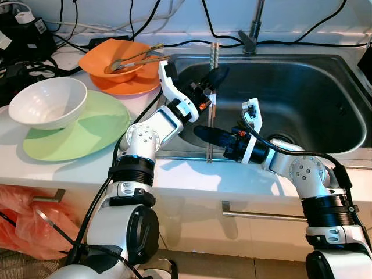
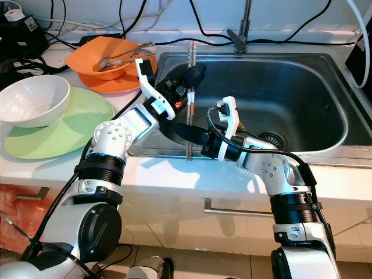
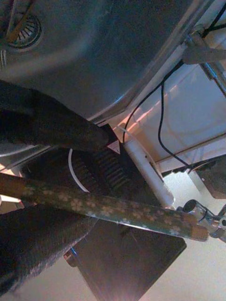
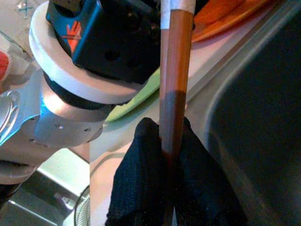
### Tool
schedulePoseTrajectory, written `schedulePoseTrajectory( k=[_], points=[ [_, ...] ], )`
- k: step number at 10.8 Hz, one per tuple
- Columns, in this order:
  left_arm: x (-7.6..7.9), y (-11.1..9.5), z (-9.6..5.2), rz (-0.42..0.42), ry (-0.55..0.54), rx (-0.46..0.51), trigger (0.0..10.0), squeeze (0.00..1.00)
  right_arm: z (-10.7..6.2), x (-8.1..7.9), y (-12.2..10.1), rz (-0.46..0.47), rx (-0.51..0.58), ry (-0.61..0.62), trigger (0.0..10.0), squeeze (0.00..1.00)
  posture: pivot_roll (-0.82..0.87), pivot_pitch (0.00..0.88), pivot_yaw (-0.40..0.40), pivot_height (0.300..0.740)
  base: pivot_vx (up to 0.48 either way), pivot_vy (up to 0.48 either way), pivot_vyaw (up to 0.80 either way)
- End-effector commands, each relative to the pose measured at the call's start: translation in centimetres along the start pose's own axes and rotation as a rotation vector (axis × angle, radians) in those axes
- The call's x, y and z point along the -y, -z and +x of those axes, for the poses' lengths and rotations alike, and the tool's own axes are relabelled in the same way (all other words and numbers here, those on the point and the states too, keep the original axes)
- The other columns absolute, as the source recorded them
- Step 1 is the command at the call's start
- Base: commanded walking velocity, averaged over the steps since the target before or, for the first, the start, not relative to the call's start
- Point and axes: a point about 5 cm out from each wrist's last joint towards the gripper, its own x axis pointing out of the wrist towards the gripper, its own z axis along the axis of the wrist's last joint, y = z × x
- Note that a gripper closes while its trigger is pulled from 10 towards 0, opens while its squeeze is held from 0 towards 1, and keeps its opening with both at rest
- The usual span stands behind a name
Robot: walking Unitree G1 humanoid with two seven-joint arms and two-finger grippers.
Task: Kitchen organization
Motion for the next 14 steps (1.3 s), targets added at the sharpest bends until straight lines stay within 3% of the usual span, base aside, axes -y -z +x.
schedulePoseTrajectory(
  k=[1,4,6,8,9,14],
  points=[
    [-0.3,0.6,0.0,-0.002,-0.024,-0.025,10.0,1.0,0.2,-0.3,-0.7,-0.031,0.039,-0.012,0.0,0.0,0.16,0.07,0.097,0.74,0.0,0.0,0.0],
    [-0.5,-0.4,-0.7,0.098,-0.072,-0.033,10.0,1.0,0.3,0.4,-0.6,-0.039,0.067,0.048,0.0,0.0,0.17,0.064,0.099,0.74,0.0,0.0,0.0],
    [-2.4,-1.0,-1.6,0.227,-0.21,-0.018,10.0,1.0,0.4,0.6,-0.8,-0.042,0.079,0.063,0.0,0.0,0.18,0.061,0.099,0.74,0.0,0.0,0.0],
    [-3.3,-1.6,-2.2,0.301,-0.291,0.006,10.0,1.0,0.5,1.0,-0.9,-0.05,0.099,0.094,0.0,0.0,0.18,0.061,0.098,0.74,0.0,0.0,0.0],
    [-3.7,-2.3,-2.7,0.348,-0.338,0.03,10.0,1.0,0.4,1.8,-1.3,-0.065,0.134,0.184,0.0,0.0,0.18,0.063,0.099,0.74,0.0,0.0,0.0],
    [-3.6,-3.0,-3.1,0.409,-0.351,0.043,10.0,1.0,0.7,2.7,-1.6,-0.086,0.175,0.277,0.0,0.0,0.19,0.071,0.098,0.74,0.0,0.0,0.0]
  ],
)
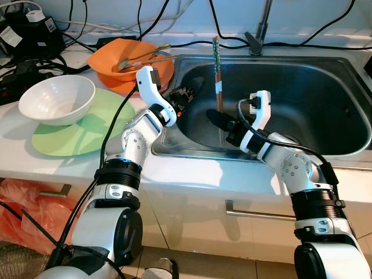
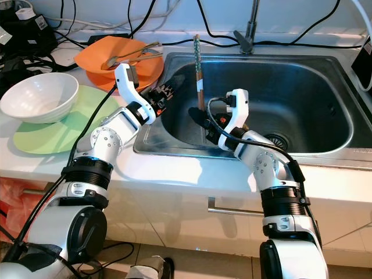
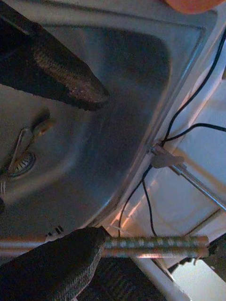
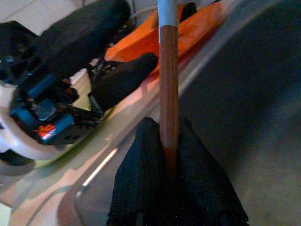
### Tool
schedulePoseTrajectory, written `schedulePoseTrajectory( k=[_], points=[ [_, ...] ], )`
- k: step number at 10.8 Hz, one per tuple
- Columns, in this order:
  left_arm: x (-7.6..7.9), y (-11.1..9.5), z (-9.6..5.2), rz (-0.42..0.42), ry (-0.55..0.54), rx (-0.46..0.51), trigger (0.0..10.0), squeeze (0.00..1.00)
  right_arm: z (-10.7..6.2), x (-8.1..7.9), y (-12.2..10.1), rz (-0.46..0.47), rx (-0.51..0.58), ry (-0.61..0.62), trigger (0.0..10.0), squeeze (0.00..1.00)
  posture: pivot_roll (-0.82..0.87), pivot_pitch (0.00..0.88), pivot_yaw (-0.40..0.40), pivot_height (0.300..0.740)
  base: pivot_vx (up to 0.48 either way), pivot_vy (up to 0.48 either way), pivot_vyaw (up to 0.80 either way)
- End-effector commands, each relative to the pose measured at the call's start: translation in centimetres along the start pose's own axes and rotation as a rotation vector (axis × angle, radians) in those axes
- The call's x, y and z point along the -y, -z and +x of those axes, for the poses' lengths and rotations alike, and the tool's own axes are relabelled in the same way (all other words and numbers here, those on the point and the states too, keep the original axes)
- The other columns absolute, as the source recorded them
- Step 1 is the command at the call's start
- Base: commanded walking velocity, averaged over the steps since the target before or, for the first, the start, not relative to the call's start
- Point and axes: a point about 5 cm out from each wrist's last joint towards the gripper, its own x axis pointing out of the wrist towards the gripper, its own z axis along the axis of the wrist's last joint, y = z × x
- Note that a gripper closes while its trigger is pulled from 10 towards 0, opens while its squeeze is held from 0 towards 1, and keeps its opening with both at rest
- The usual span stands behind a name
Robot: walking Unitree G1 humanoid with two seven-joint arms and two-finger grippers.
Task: Kitchen organization
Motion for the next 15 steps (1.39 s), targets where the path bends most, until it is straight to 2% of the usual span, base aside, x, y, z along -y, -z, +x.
schedulePoseTrajectory(
  k=[1,2,3,4,5,6,7,8,9,12,15],
  points=[
    [-0.3,-0.2,-0.3,0.042,-0.019,-0.009,10.0,1.0,0.3,-0.1,-0.6,-0.028,0.02,0.018,0.0,0.0,0.19,0.074,0.098,0.74,0.0,0.0,0.0],
    [-0.4,-0.1,-0.8,0.144,-0.039,-0.037,10.0,1.0,0.3,0.8,-0.7,-0.063,0.025,0.103,0.0,0.0,0.19,0.074,0.098,0.74,0.0,0.0,0.0],
    [-0.2,0.2,-1.4,0.238,-0.042,-0.067,10.0,1.0,0.1,1.9,-0.7,-0.161,0.007,0.21,0.0,0.0,0.2,0.079,0.096,0.74,0.0,0.0,0.0],
    [0.1,1.0,-2.1,0.318,-0.004,-0.121,10.0,1.0,-0.2,3.0,-0.8,-0.191,-0.002,0.283,0.0,0.0,0.2,0.079,0.086,0.74,0.0,0.0,0.0],
    [-0.2,1.3,-2.6,0.37,-0.012,-0.15,10.0,1.0,-0.4,3.8,-0.7,-0.255,-0.032,0.333,3.2,0.0,0.21,0.077,0.083,0.74,0.0,0.0,0.0],
    [-0.5,1.2,-3.0,0.408,-0.038,-0.152,10.0,1.0,-0.5,4.3,-0.7,-0.298,-0.039,0.37,10.0,0.0,0.22,0.077,0.082,0.74,0.0,0.0,0.0],
    [-0.6,1.1,-3.5,0.416,-0.065,-0.131,10.0,1.0,-0.5,4.6,-0.4,-0.356,-0.051,0.401,10.0,0.0,0.22,0.078,0.083,0.74,0.0,0.0,0.0],
    [-0.5,1.2,-3.7,0.401,-0.082,-0.115,10.0,1.0,-0.7,5.0,0.1,-0.377,-0.071,0.418,10.0,0.05,0.22,0.077,0.082,0.74,0.0,0.0,0.0],
    [-0.4,1.3,-3.9,0.403,-0.088,-0.11,10.0,1.0,-0.8,5.2,0.2,-0.394,-0.08,0.43,10.0,1.0,0.22,0.077,0.082,0.74,0.0,0.0,0.0],
    [-0.5,1.0,-4.6,0.414,-0.121,-0.101,10.0,1.0,-0.8,5.6,-0.2,-0.411,-0.072,0.445,10.0,1.0,0.21,0.077,0.081,0.74,0.0,0.0,0.0],
    [-0.4,0.6,-4.8,0.488,-0.139,-0.1,10.0,1.0,-0.7,5.8,-0.4,-0.434,-0.072,0.459,10.0,1.0,0.22,0.075,0.082,0.74,0.0,0.0,0.0]
  ],
)
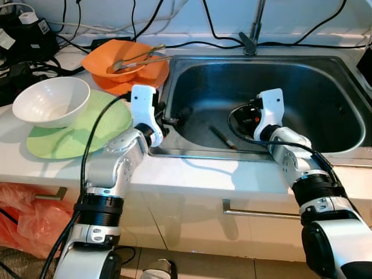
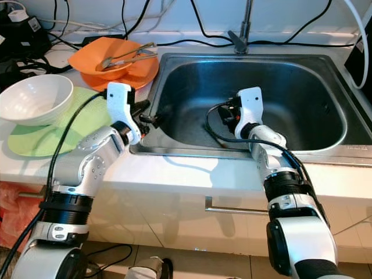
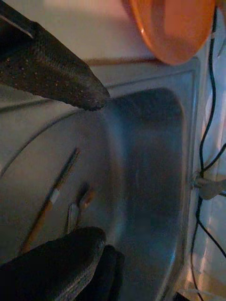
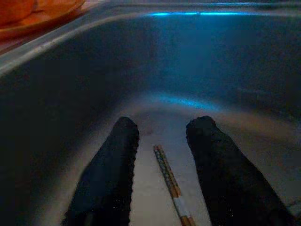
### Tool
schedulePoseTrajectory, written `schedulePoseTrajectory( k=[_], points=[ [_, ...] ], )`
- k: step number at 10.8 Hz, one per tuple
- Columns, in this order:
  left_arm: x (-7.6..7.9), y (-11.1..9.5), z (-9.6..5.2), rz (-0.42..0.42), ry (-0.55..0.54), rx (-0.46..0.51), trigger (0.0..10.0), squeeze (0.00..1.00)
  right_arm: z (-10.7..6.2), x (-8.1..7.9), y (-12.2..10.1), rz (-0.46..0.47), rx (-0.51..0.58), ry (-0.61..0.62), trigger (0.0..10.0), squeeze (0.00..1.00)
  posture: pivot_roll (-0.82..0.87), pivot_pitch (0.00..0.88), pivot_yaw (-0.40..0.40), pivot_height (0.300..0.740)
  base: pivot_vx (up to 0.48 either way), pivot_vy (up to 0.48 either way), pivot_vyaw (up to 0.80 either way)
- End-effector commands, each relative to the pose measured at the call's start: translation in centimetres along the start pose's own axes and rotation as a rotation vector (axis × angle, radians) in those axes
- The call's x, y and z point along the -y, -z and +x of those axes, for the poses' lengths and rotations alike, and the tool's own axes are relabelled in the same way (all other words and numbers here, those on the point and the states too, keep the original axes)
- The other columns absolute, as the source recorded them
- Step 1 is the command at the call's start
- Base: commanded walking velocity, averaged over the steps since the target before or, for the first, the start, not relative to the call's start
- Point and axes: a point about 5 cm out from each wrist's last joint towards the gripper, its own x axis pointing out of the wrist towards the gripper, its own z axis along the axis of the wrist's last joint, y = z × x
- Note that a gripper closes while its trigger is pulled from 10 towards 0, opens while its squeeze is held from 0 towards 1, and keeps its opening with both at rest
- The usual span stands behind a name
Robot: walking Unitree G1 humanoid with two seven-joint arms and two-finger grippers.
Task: Kitchen organization
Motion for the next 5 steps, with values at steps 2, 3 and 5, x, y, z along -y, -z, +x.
schedulePoseTrajectory(
  k=[2,3,5],
  points=[
    [-0.5,-1.7,-0.4,0.201,-0.076,0.032,10.0,1.0,0.0,-0.2,0.8,0.02,-0.027,-0.012,10.0,1.0,0.22,0.076,0.084,0.74,0.0,0.0,0.0],
    [-1.4,-2.9,-0.8,0.315,-0.147,0.04,10.0,1.0,-0.1,-0.7,0.5,0.048,-0.013,-0.054,10.0,1.0,0.22,0.075,0.084,0.74,0.0,0.0,0.0],
    [-2.9,-4.0,-1.3,0.416,-0.23,0.04,10.0,1.0,-0.2,-1.6,-0.2,0.085,0.02,-0.14,10.0,1.0,0.22,0.075,0.084,0.74,0.0,0.0,0.0]
  ],
)
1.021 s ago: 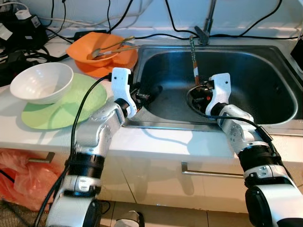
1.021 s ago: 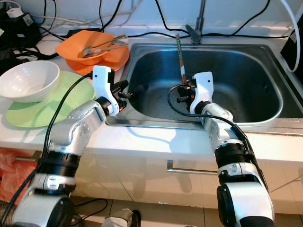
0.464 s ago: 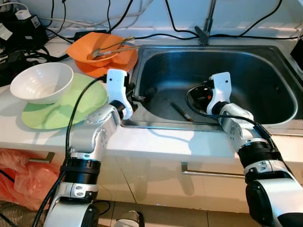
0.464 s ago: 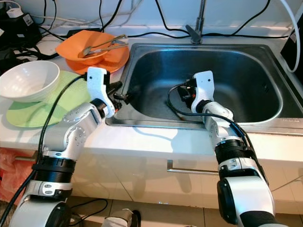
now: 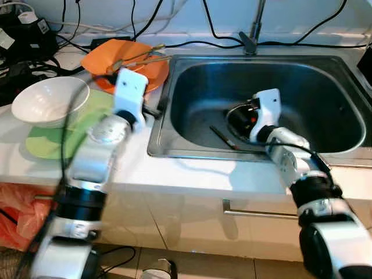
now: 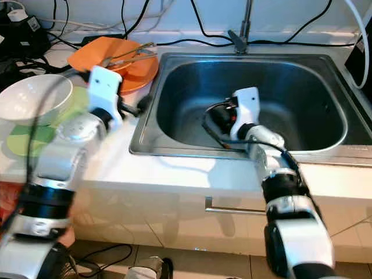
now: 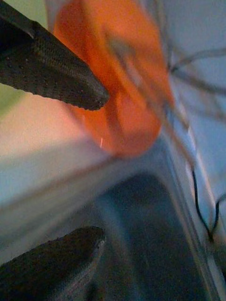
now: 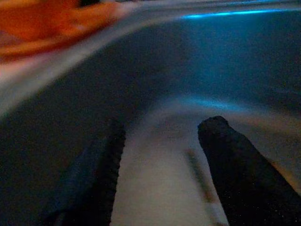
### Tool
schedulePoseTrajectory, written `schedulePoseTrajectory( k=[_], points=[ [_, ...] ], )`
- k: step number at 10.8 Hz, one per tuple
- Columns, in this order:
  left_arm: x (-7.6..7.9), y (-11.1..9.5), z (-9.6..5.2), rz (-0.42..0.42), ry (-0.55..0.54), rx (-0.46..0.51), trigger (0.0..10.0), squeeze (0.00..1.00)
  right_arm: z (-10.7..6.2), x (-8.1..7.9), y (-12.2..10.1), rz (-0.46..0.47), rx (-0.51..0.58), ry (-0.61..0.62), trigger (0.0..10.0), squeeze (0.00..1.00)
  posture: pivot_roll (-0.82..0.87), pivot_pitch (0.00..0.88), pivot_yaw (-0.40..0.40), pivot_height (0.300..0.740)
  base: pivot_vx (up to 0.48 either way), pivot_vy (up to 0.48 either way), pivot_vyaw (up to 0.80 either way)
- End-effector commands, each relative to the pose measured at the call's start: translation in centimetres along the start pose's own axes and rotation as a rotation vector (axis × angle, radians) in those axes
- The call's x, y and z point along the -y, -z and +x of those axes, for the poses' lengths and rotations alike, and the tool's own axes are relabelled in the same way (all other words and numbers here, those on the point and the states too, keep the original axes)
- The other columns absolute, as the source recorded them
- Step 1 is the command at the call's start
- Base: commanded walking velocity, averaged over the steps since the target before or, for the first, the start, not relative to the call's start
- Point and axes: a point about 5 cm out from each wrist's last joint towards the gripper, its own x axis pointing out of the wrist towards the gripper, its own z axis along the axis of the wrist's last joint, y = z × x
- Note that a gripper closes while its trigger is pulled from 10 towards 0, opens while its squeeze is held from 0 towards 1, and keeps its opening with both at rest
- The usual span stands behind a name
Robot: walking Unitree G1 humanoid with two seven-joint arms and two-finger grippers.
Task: Kitchen organization
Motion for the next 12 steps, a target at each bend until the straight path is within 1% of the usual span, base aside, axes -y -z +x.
schedulePoseTrajectory(
  k=[1,2,3,4,5,6,7,8,9,10,11,12],
  points=[
    [-1.1,-0.5,-0.1,0.041,-0.059,0.013,10.0,1.0,-0.1,-0.9,-0.7,0.038,0.035,-0.09,10.0,1.0,0.23,0.071,0.085,0.74,0.0,0.0,0.0],
    [-2.1,-0.3,-0.3,0.06,-0.117,0.004,10.0,1.0,-0.5,-2.1,-1.2,0.081,0.06,-0.199,10.0,1.0,0.23,0.071,0.085,0.74,0.0,0.0,0.0],
    [-2.8,-0.2,-0.5,0.084,-0.15,0.005,10.0,1.0,-1.2,-3.3,-1.6,0.113,0.065,-0.32,10.0,1.0,0.23,0.071,0.085,0.74,0.0,0.0,0.0],
    [-3.4,-0.3,-0.8,0.132,-0.165,0.016,10.0,1.0,-2.3,-5.0,-1.9,0.14,0.056,-0.481,10.0,1.0,0.23,0.07,0.081,0.74,0.0,0.0,0.0],
    [-4.1,0.0,-1.1,0.156,-0.19,-0.002,10.0,1.0,-3.6,-6.0,-1.6,0.145,0.016,-0.604,10.0,1.0,0.23,0.069,0.08,0.74,0.0,0.0,0.0],
    [-5.1,0.2,-1.4,0.246,-0.218,-0.034,10.0,1.0,-4.3,-6.3,-1.4,0.138,-0.012,-0.65,10.0,1.0,0.23,0.067,0.083,0.74,0.0,0.0,0.0],
    [-5.6,0.4,-1.5,0.262,-0.231,-0.062,10.0,1.0,-4.5,-6.4,-1.5,0.138,-0.021,-0.657,10.0,1.0,0.23,0.067,0.083,0.74,0.0,0.0,0.0],
    [-7.5,0.9,-1.6,0.323,-0.284,-0.119,10.0,1.0,-4.9,-6.5,-1.5,0.133,-0.032,-0.667,10.0,1.0,0.24,0.065,0.084,0.74,0.0,0.0,0.0],
    [-8.2,1.1,-1.7,0.331,-0.297,-0.143,10.0,1.0,-5.1,-6.6,-1.5,0.127,-0.038,-0.677,10.0,1.0,0.24,0.065,0.084,0.74,0.0,0.0,0.0],
    [-8.9,1.5,-1.9,0.343,-0.293,-0.186,10.0,1.0,-5.5,-6.9,-1.4,0.118,-0.053,-0.69,10.0,0.88,0.24,0.07,0.093,0.74,0.0,0.0,0.0],
    [-9.3,2.2,-2.2,0.352,-0.268,-0.237,10.0,1.0,-5.7,-6.9,-1.1,0.113,-0.065,-0.688,10.0,0.71,0.24,0.074,0.092,0.74,0.0,0.0,0.0],
    [-9.7,2.6,-2.4,0.353,-0.272,-0.259,10.0,1.0,-5.8,-6.8,-0.9,0.104,-0.077,-0.686,10.0,0.7,0.24,0.076,0.09,0.74,0.0,0.0,0.0]
  ],
)
